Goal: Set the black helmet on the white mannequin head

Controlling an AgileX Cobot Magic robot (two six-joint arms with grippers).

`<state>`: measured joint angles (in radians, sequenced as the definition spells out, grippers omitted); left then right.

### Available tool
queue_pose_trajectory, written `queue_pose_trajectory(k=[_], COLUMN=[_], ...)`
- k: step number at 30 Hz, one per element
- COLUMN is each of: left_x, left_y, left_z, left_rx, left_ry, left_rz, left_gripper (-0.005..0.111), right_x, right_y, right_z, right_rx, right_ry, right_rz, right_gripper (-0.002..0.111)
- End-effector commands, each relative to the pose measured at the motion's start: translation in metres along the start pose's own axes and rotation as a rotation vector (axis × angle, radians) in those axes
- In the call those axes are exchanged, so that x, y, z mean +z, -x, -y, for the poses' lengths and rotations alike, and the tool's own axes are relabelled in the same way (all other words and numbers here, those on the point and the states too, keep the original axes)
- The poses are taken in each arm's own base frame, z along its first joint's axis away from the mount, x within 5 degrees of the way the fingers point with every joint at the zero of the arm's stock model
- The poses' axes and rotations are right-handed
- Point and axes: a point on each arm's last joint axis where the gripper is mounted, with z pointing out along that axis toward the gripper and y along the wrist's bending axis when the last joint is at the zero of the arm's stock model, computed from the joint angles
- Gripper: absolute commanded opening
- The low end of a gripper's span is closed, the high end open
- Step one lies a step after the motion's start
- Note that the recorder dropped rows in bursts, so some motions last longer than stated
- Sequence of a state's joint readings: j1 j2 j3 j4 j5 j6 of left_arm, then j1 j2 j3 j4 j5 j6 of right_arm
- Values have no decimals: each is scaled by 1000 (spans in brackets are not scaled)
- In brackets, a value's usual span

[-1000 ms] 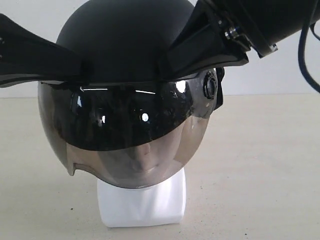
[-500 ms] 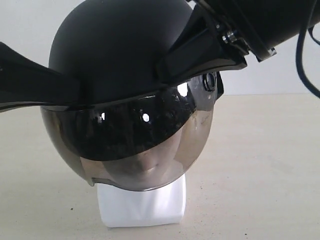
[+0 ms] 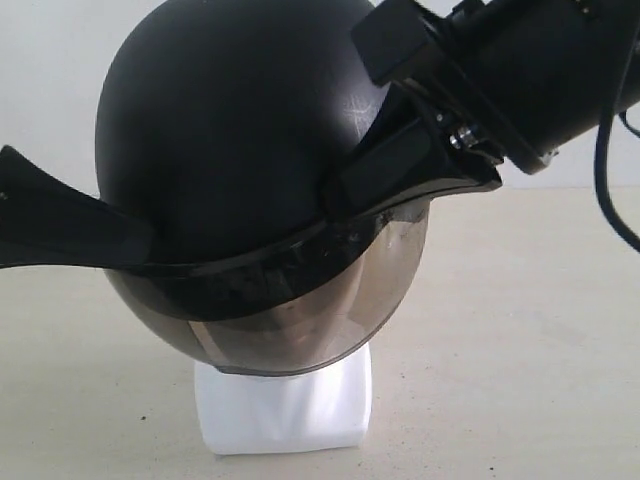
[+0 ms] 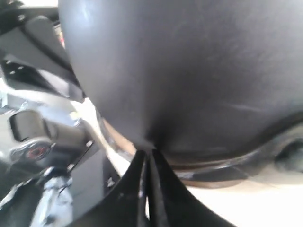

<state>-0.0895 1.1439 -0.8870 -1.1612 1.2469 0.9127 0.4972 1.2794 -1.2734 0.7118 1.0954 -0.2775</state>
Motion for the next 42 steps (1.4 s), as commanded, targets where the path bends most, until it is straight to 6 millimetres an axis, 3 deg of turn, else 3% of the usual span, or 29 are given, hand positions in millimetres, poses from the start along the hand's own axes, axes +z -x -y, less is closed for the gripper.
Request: queue_pose_trajectory(k=[1,7,12,15,20,23,29,42], left_x=[-6,-26,-51,-60,-33,-16,-2,1], left_y=[-1,-1,15,24,29,31,48,49], left_z=[12,37,29,7,-46,-68,-54,-35], left_rx=[58,207,191,107,5,-19,-14,-7], left_ry=[24,134,511,720,719,655,398,202], left_rz=[39,60,220,297,147,81,117,96], left_gripper=[4,4,4,4,4,4,4,4], right_x=[-13,-36,-35,-31,-21,-10,2,20], right_y=[6,2,6,12,14,16,19,25], right_z=[6,4,9,14,21,29,39,53], right_rx=[-19,0,16,39,55,71,86,113], right_ry=[-133,-245,-282,-306,-309,-315,-335,-347], right_rz=[138,224,255,283,251,218,187,178], right_gripper=[0,0,0,0,0,0,0,0])
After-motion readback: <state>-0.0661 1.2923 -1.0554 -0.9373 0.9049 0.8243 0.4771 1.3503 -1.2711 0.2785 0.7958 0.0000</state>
